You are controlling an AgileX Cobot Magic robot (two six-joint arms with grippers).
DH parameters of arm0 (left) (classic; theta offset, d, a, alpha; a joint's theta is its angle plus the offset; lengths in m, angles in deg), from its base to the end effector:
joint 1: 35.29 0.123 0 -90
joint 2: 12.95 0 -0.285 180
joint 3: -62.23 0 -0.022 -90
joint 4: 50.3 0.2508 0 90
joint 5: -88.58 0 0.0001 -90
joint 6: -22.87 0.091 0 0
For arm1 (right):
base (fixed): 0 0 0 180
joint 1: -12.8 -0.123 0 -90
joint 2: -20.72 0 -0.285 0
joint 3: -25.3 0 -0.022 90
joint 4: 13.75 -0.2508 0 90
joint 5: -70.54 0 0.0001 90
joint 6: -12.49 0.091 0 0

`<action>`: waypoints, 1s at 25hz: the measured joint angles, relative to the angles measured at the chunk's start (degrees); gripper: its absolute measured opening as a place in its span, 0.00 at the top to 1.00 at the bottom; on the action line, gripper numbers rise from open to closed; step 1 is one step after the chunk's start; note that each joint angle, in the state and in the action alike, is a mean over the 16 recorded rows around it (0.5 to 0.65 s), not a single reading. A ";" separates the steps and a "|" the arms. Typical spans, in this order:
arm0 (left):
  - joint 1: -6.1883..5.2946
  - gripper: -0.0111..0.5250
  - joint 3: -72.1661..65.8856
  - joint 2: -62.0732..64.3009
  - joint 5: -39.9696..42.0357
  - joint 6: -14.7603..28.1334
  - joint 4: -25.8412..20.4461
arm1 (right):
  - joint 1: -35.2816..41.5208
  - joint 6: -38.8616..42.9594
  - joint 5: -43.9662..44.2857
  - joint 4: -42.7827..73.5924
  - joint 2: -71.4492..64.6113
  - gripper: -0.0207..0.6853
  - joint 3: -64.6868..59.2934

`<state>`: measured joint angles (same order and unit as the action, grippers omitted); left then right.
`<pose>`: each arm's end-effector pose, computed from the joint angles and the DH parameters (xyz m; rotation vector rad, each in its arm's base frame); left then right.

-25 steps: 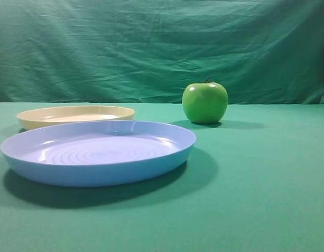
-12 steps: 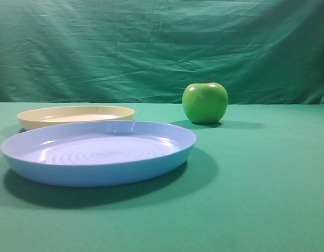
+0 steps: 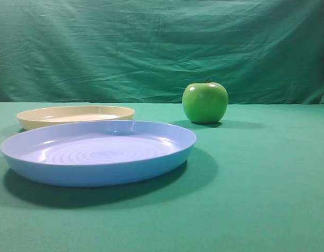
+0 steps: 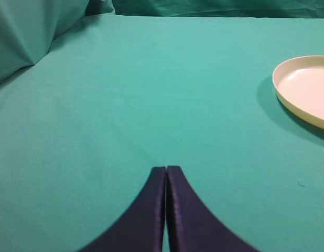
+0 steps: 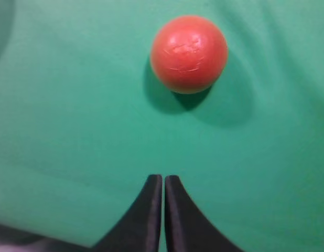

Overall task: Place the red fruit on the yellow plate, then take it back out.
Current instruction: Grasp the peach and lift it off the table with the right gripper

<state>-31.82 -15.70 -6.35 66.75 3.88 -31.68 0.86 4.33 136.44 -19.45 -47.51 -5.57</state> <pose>0.0508 0.0139 0.1776 -0.1650 1.8308 0.1320 0.1636 0.0430 0.2822 -0.4618 2.8422 0.1510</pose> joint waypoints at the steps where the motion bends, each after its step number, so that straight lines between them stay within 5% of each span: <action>1: 0.00 0.98 0.00 0.00 0.00 0.00 0.00 | -0.37 -0.01 -0.98 0.51 -1.21 0.87 0.00; 15: 0.00 0.98 0.00 0.00 0.00 0.08 0.00 | -1.45 -1.63 -14.51 2.15 -16.09 0.12 0.14; 25: 0.00 0.98 0.00 0.00 0.00 0.11 0.00 | -1.53 -1.68 -21.09 2.15 -27.75 0.02 0.37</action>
<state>-31.82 -15.70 -6.35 66.75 3.99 -31.68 -0.67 2.65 115.35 -17.30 -75.26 -5.20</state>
